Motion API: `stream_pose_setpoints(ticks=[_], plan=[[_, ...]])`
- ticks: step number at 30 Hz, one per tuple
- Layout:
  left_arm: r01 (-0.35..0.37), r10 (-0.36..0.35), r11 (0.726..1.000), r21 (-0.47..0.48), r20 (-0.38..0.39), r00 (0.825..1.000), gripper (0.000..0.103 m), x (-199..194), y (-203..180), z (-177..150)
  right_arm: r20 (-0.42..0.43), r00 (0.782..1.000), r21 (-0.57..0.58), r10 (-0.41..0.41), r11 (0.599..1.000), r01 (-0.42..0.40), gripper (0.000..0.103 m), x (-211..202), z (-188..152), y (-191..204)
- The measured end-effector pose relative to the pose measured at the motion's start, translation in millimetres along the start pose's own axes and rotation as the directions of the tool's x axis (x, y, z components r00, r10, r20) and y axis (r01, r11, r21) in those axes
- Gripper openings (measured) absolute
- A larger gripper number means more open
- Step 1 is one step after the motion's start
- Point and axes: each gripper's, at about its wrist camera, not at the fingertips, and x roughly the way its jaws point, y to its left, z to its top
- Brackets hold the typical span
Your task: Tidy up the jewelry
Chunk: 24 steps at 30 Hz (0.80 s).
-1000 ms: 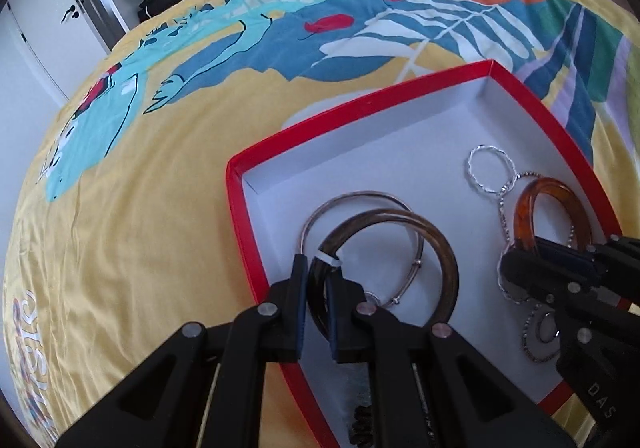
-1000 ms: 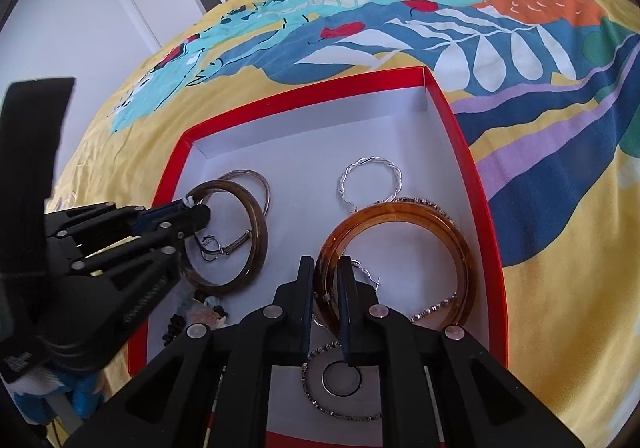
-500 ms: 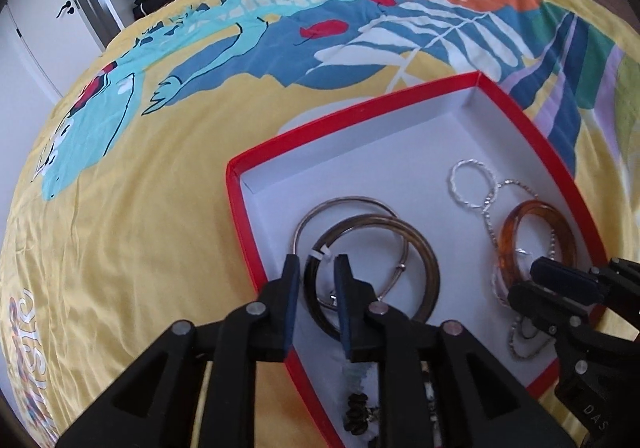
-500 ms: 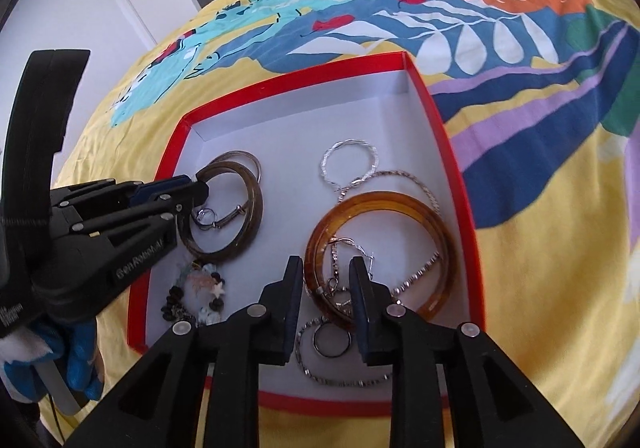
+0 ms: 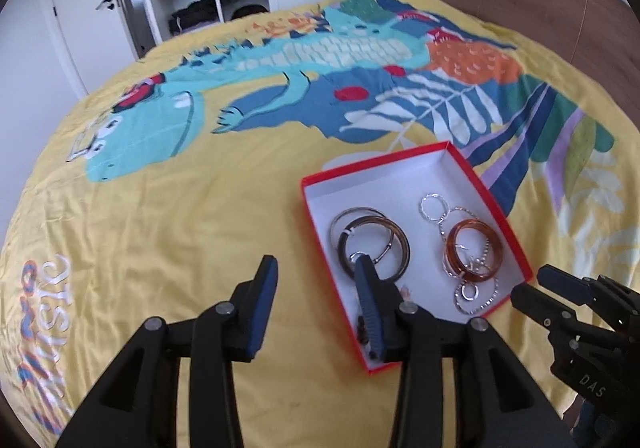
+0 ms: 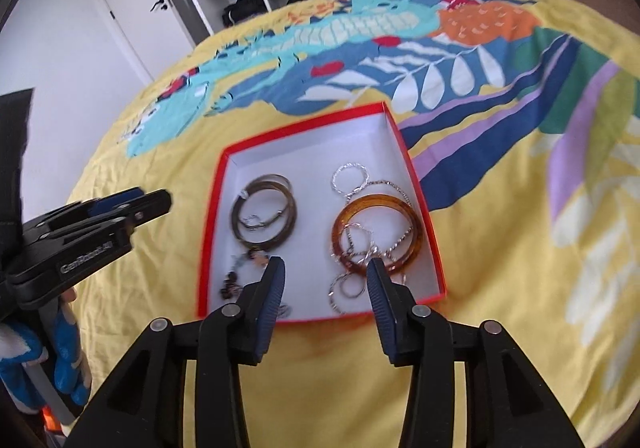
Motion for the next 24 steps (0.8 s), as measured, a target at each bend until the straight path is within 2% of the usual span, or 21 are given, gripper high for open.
stream_pose_setpoints(ticks=[2, 10, 17, 24], plan=[[-0.01, 0.011, 1.0, -0.018, 0.034, 0.999, 0.046, -26.6, 8.1, -7.1, 0.025, 1.0, -0.001, -0.006, 1.0, 0.006, 0.049, -17.4, -3.8, 11.5], [-0.07, 0.082, 0.993, -0.094, 0.127, 0.988, 0.047, -121.6, 46.5, -53.1, 0.116, 0.993, -0.068, 0.002, 0.998, 0.006, 0.059, -90.3, -35.6, 76.0], [-0.129, 0.153, 0.984, -0.126, 0.203, 0.967, 0.047, -197.0, 69.5, -97.3, 0.193, 0.981, -0.138, 0.021, 0.99, 0.006, 0.069, -143.2, -68.7, 132.9], [-0.143, 0.185, 0.974, -0.177, 0.251, 0.95, 0.047, -257.5, 95.3, -144.3, 0.25, 0.968, -0.173, 0.022, 0.985, 0.023, 0.08, -182.8, -102.7, 166.9]])
